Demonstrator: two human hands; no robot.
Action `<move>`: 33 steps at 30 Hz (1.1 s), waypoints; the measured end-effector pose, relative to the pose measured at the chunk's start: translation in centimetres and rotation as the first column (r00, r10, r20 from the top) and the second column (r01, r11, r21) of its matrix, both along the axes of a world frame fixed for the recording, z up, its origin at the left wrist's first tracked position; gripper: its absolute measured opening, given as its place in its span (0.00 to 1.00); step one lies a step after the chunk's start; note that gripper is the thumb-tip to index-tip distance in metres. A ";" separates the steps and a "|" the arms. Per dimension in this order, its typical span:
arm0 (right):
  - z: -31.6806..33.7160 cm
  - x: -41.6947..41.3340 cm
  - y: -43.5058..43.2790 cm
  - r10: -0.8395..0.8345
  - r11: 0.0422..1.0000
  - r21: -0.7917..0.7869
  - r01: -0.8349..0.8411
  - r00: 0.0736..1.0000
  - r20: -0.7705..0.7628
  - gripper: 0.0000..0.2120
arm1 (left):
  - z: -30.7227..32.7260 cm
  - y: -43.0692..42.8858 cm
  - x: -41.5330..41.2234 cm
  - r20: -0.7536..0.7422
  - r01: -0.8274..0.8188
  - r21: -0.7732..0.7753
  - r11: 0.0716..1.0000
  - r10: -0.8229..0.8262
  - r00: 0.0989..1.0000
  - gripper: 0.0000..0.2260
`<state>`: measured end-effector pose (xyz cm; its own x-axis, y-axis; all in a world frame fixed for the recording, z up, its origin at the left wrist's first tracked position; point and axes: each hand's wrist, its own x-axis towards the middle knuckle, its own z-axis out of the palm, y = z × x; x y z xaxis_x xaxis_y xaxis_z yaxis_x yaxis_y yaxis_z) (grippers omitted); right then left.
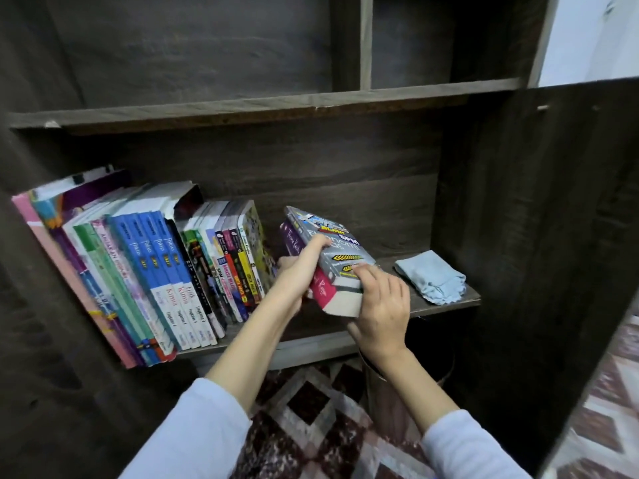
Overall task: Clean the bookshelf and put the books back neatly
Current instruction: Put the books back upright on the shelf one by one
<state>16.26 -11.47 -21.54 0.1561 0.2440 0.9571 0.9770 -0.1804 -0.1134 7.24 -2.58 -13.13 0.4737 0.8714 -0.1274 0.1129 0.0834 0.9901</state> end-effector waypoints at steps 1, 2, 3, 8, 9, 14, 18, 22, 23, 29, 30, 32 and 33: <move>0.1 0.2 0.3 0.013 1.000 0.007 -0.012 0.997 -0.075 0.28 | 0.3 0.4 0.3 -0.043 0.011 0.051 0.999 -0.009 0.999 0.42; 0.3 0.3 0.6 0.033 0.999 0.030 -0.028 0.984 -0.178 0.29 | 0.7 0.6 0.5 -0.083 0.032 0.085 0.996 -0.025 0.996 0.46; 0.5 0.4 1.0 0.058 0.997 0.063 -0.040 0.943 -0.328 0.30 | 0.9 0.8 1.0 -0.110 0.064 0.110 0.992 -0.052 0.993 0.46; 1.5 0.8 2.6 0.276 0.959 0.279 -0.038 0.338 -0.900 0.29 | -2.6 1.7 2.3 0.019 -0.029 -0.044 0.999 0.030 0.999 0.21; 1.5 1.0 2.8 0.310 0.948 0.318 -0.003 0.233 -0.922 0.27 | -3.8 1.6 2.2 0.025 -0.081 -0.042 0.996 0.082 0.996 0.17; -0.7 2.0 4.2 0.513 0.856 0.473 0.208 -0.237 -0.825 0.25 | -11.7 3.1 3.7 -0.037 -0.299 -0.108 0.948 0.297 0.954 0.30; -2.4 2.2 5.1 0.657 0.754 0.546 0.365 -0.426 -0.622 0.25 | -10.9 1.3 4.5 0.135 -0.228 -0.224 0.948 0.262 0.956 0.21; -2.7 2.8 5.0 0.443 0.896 0.361 0.259 -0.458 -0.771 0.28 | -10.6 1.6 5.5 0.114 -0.172 -0.135 0.976 0.187 0.976 0.16; -2.7 3.2 4.9 0.335 0.941 0.271 0.200 -0.454 -0.826 0.32 | -10.8 1.7 5.7 0.106 -0.155 -0.121 0.980 0.168 0.980 0.16; -3.6 3.8 4.9 -0.072 0.996 -0.086 0.027 -0.331 -0.941 0.48 | -10.7 1.9 5.8 0.143 -0.125 -0.135 0.983 0.145 0.979 0.18; -3.8 3.8 4.7 -0.117 0.991 -0.131 0.035 -0.270 -0.956 0.49 | -10.7 1.9 5.8 0.151 -0.121 -0.147 0.982 0.143 0.978 0.19; -4.0 4.3 4.0 -0.267 0.961 -0.268 0.063 -0.032 -0.963 0.51 | -10.8 1.6 5.9 0.171 -0.092 -0.174 0.980 0.122 0.978 0.19; -3.9 4.7 3.7 -0.353 0.935 -0.348 0.068 0.116 -0.928 0.50 | -10.8 1.6 6.0 0.178 -0.072 -0.177 0.981 0.104 0.978 0.19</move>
<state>20.97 -7.78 -25.45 0.9831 0.1511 -0.1031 -0.0115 -0.5115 -0.8592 13.21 -1.01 -23.97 0.4251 0.8843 -0.1933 -0.0873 0.2526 0.9636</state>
